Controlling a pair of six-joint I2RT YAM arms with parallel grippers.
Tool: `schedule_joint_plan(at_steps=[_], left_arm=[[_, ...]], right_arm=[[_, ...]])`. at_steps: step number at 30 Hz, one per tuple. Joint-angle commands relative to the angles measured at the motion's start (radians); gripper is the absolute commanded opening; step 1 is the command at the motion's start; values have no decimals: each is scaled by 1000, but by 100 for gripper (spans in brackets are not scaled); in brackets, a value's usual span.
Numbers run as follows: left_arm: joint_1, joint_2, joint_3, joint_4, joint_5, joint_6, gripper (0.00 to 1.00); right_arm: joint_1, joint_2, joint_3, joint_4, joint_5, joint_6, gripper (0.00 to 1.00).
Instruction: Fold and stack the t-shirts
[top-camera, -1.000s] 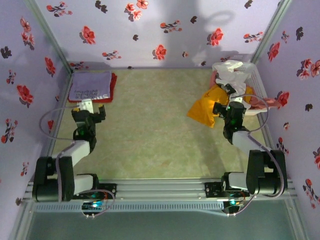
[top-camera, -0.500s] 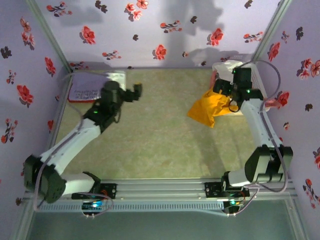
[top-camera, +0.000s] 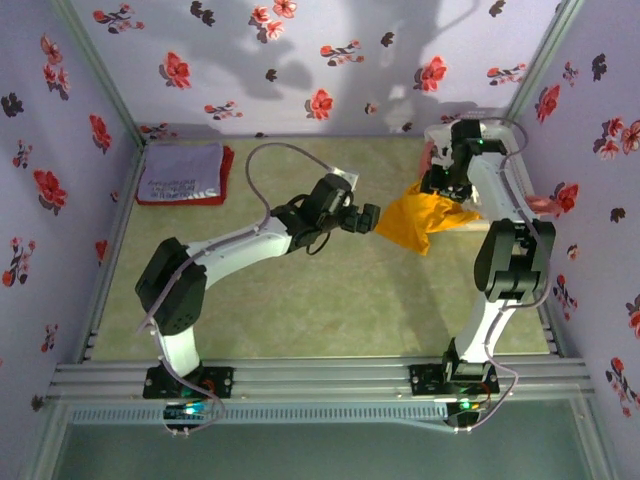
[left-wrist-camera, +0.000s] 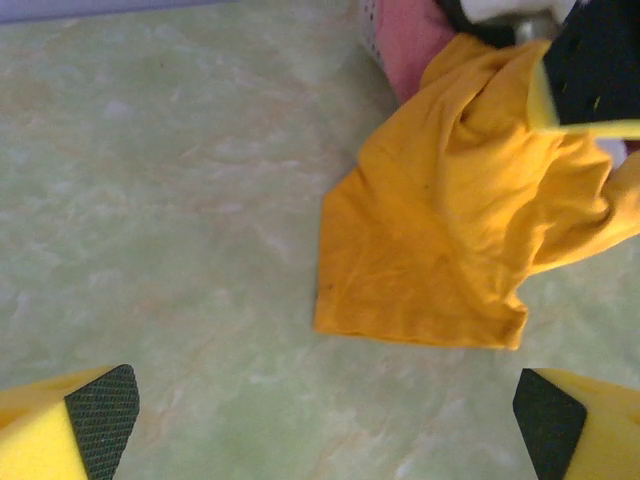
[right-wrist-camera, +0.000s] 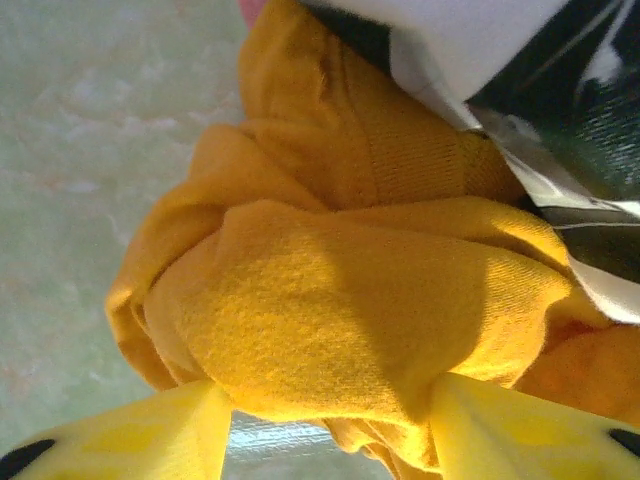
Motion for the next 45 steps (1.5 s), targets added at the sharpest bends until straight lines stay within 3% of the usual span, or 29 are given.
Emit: schedule_joint_plan(at_steps=[1,7,15,24,29,34,40,45], left_arm=[[7,31,48,-60,37,-76,100],[11,42,63,-74,50,-118,99],[33,14,63,-146,50,-162,100],[105,-65,-4,-210,96,-224,99],[172,-146,-89,-226,121,-263,99],[257,-254,-178,-263,140,-256,99],[390,-418,-344,-287,169,-266,100],[515,-583,-486,-324,170,-332,99]], right_arm=[[-4,7,33,-51,10,-12,38],[-3,-51,33,-46,53,-20,0],[7,-272,23,-19,64,-42,0],[97,-501,25,180,-2,-60,0],[204,-516,167,200,-50,-62,0],[402,-510,266,197,-2,-75,0],[625,-449,273,214,61,-42,0],[692,-315,160,240,66,64,0]])
